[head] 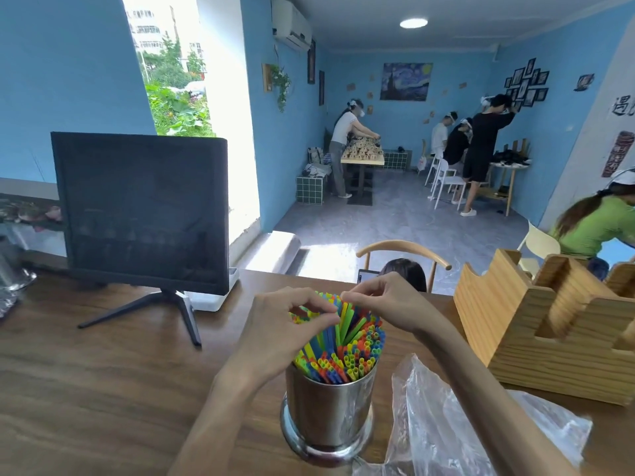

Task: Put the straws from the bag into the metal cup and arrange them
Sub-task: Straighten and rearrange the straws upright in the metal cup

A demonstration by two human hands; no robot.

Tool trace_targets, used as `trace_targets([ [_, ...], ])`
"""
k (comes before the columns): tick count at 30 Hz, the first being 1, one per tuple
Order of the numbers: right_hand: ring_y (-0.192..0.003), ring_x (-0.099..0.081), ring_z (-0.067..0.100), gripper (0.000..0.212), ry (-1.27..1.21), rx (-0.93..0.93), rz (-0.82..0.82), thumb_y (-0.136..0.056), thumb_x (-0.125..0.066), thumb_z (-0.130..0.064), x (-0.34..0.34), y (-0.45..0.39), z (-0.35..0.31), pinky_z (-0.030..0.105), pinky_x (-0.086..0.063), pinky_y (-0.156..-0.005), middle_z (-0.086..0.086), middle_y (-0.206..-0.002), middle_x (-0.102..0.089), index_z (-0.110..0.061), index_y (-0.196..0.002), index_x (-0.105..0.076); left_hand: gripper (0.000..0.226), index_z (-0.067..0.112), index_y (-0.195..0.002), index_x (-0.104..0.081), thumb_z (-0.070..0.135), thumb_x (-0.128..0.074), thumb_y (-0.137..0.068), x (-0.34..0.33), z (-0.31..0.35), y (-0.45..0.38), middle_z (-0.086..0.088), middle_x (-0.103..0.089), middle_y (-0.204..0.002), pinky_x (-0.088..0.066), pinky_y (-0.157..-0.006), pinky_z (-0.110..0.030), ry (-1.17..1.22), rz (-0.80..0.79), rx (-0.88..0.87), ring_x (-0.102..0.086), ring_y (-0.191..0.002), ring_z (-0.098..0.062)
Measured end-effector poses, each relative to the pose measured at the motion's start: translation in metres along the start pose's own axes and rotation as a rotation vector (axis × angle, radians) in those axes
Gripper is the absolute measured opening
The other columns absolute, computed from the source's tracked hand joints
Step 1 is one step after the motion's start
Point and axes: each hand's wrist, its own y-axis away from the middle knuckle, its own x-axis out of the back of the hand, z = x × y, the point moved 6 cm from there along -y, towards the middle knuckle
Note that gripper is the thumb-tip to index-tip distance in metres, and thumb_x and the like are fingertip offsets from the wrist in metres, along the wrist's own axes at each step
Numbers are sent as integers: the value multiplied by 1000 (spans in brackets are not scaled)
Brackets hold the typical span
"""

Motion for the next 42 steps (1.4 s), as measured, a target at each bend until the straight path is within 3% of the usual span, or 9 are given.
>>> trace_targets([
  [6,-78,-72,10,22,69,41,27,-91,-74,-41,7,-3,-9,28,-57,-71,-6,-77,-77,-23,-82,-83,8,37,-82,-80,35,-86,-77,-1,-5,0,23,-73,-86,-55,-75,-19,13,-39,-4,-68,-88,-1],
  [10,-65,-62,-3,17,126,120,149,-91,-75,-36,22,-1,-30,18,-44,-63,-21,-65,-70,-31,-76,-80,7,35,-83,-82,40,-83,-78,-5,-3,-2,26,-73,-98,-52,-89,-23,-34,-107,-51,-62,-105,2],
  [14,-74,-69,0,10,121,148,160,-89,-78,-32,38,2,-50,25,-53,-68,-12,-83,-77,-27,-83,-83,15,38,-85,-81,51,-74,-85,-12,0,-3,31,-68,-108,-47,-93,-22,-158,-200,-51,-53,-114,4],
  [19,-82,-73,5,5,173,193,223,-90,-78,-21,44,11,-70,37,-60,-80,-10,-84,-78,-22,-92,-82,12,43,-103,-75,40,-71,-92,-7,13,-10,31,-68,-98,-43,-77,-5,24,-27,-1,-59,-97,10],
  [23,-83,-72,2,8,167,369,347,-93,-75,-19,50,28,-99,33,-58,-81,-15,-86,-76,-25,-96,-80,26,41,-123,-67,38,-64,-97,-15,23,-23,23,-65,-113,-42,-77,-1,134,-29,-4,-59,-99,14],
  [28,-85,-70,4,14,129,597,596,-95,-71,-18,76,49,-134,24,-57,-80,-22,-92,-70,-29,-104,-72,20,31,-114,-72,34,-56,-102,-26,23,-31,15,-76,-99,-46,-87,-8,192,-136,-3,-67,-101,2],
  [32,-78,-69,0,15,-156,611,704,-97,-67,-10,98,57,-128,17,-54,-74,-14,-87,-72,-24,-103,-71,18,20,-101,-74,29,-63,-89,-6,24,-32,-5,-76,-80,-55,-82,-19,495,-55,44,-73,-78,-14],
  [38,-68,-69,5,16,-313,400,582,-94,-69,-4,66,46,-80,18,-54,-68,-8,-75,-75,-18,-98,-75,24,16,-77,-83,31,-80,-59,47,5,-32,-3,-74,-70,-59,-68,-20,903,229,149,-71,-63,-13],
  [42,-78,-71,4,12,-164,305,378,-89,-77,-9,18,49,-67,21,-55,-75,-11,-82,-77,-20,-94,-78,21,21,-81,-84,35,-77,-66,61,11,-35,6,-62,-62,-54,-66,-16,961,334,101,-60,-59,-6],
])
